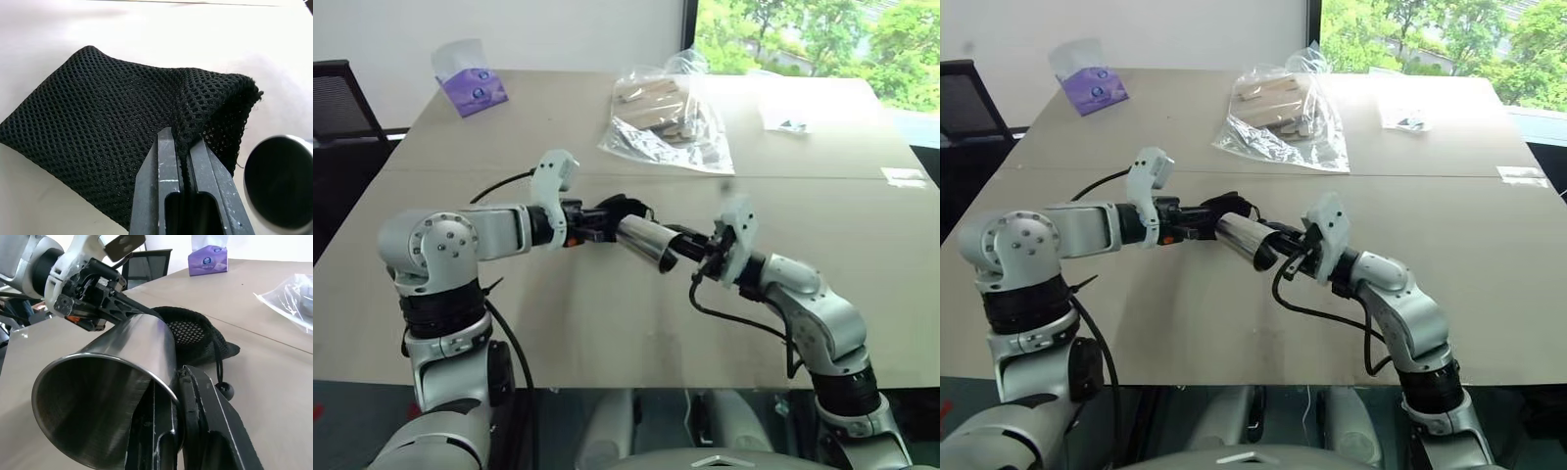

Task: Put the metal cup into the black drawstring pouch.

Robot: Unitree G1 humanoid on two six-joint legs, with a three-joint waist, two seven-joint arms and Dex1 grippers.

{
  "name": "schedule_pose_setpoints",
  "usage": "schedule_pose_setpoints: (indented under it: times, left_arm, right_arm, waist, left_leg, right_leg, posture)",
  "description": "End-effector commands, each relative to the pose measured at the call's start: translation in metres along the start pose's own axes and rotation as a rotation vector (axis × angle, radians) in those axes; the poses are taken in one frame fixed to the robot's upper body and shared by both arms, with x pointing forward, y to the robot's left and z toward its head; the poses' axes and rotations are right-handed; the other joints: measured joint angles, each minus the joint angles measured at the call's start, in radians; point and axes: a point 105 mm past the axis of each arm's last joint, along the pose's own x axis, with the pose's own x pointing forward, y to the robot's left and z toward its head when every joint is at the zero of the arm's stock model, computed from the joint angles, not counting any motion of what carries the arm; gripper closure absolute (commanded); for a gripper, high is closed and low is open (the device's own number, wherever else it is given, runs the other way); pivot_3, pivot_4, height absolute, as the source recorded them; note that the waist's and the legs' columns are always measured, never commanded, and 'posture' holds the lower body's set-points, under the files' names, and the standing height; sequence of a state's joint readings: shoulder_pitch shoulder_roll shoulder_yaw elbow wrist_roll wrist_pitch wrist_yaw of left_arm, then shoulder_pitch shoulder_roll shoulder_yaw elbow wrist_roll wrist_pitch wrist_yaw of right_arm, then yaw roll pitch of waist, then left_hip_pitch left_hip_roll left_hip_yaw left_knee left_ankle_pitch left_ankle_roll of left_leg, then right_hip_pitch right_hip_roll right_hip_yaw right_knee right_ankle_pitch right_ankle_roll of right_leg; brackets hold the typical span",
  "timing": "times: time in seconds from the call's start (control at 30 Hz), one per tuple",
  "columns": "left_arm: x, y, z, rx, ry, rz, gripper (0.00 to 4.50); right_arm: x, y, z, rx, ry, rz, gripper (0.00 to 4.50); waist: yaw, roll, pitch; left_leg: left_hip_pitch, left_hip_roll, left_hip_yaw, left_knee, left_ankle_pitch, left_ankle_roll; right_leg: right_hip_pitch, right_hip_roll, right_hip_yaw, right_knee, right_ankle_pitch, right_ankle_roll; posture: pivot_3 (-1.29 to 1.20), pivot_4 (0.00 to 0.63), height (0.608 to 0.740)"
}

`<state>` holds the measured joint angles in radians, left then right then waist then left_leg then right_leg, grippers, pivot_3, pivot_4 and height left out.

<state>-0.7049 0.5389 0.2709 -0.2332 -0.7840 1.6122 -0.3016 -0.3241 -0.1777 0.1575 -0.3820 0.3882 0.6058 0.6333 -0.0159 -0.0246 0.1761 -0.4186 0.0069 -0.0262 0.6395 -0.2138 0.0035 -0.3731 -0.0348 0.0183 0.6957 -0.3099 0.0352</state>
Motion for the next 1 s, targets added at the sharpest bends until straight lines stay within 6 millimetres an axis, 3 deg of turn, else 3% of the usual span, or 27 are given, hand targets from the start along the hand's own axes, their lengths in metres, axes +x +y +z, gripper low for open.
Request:
schedule_pose_setpoints:
  times: [0.03, 0.2, 0.33, 0.43, 0.6, 0.83, 0.93, 1.0]
  left_arm:
    - [0.0, -0.011, 0.0, 0.099, -0.003, 0.007, 4.5]
    - [0.001, -0.021, -0.001, 0.135, -0.009, -0.017, 4.5]
    - [0.001, -0.026, -0.006, 0.141, -0.01, -0.024, 4.5]
    - [0.002, -0.029, -0.012, 0.149, -0.002, -0.033, 4.5]
    - [0.002, -0.031, -0.02, 0.173, 0.022, -0.031, 4.5]
    - [-0.001, -0.039, -0.022, 0.199, -0.007, -0.04, 4.5]
    - [-0.002, -0.045, -0.018, 0.198, -0.053, -0.058, 4.5]
    - [-0.003, -0.054, -0.014, 0.184, -0.094, -0.116, 4.5]
  right_arm:
    - [0.007, 0.007, 0.018, -0.007, -0.085, 0.042, 4.37]
    - [0.023, 0.002, 0.0, -0.008, -0.033, 0.015, 4.37]
    - [0.032, -0.009, -0.038, -0.113, 0.14, -0.04, 4.37]
    - [0.036, -0.017, -0.052, -0.177, 0.196, -0.08, 4.37]
    - [0.048, -0.028, -0.061, -0.207, 0.21, -0.153, 4.37]
    - [0.08, -0.031, -0.054, 0.125, 0.088, -0.209, 4.37]
    - [0.091, -0.029, -0.058, 0.012, 0.127, -0.197, 4.37]
    - [0.097, -0.028, -0.06, -0.194, 0.173, -0.182, 4.37]
  waist:
    - [0.001, 0.0, 0.0]
    - [0.0, 0.0, 0.0]
    - [-0.003, 0.0, 0.0]
    - [0.001, 0.0, 0.0]
    - [-0.004, 0.0, 0.0]
    - [-0.004, 0.0, 0.0]
    - [-0.004, 0.0, 0.0]
    - [-0.004, 0.0, 0.0]
  left_leg:
    - [0.0, 0.0, 0.0, 0.0, 0.0, 0.0]
    - [0.0, 0.0, 0.0, 0.0, 0.0, 0.0]
    - [0.0, 0.0, 0.001, -0.001, 0.0, 0.0]
    - [0.0, 0.0, 0.001, -0.001, 0.0, 0.0]
    - [0.0, 0.001, 0.001, -0.002, 0.001, -0.001]
    - [0.0, 0.001, 0.001, -0.002, 0.001, -0.003]
    - [0.0, 0.001, 0.001, -0.002, 0.001, -0.003]
    - [0.0, 0.001, 0.001, -0.002, 0.001, -0.002]
  right_leg:
    - [0.0, 0.0, 0.0, 0.0, 0.0, 0.0]
    - [0.0, 0.0, 0.0, 0.0, 0.0, 0.0]
    - [-0.001, 0.0, 0.0, 0.0, 0.0, 0.0]
    - [-0.001, 0.0, 0.0, 0.0, 0.0, 0.0]
    - [-0.002, 0.0, 0.002, 0.0, 0.0, 0.0]
    - [-0.002, 0.0, 0.002, 0.001, 0.0, -0.001]
    - [-0.001, 0.0, 0.002, 0.001, 0.0, -0.001]
    - [-0.002, 0.0, 0.002, 0.0, 0.0, -0.001]
  posture:
    - [0.0, 0.15, 0.74]
    - [0.0, 0.15, 0.74]
    - [0.0, 0.15, 0.74]
    - [0.0, 0.15, 0.74]
    - [0.0, 0.15, 0.74]
    - [0.0, 0.15, 0.74]
    - [0.0, 0.15, 0.74]
    - [0.0, 0.15, 0.74]
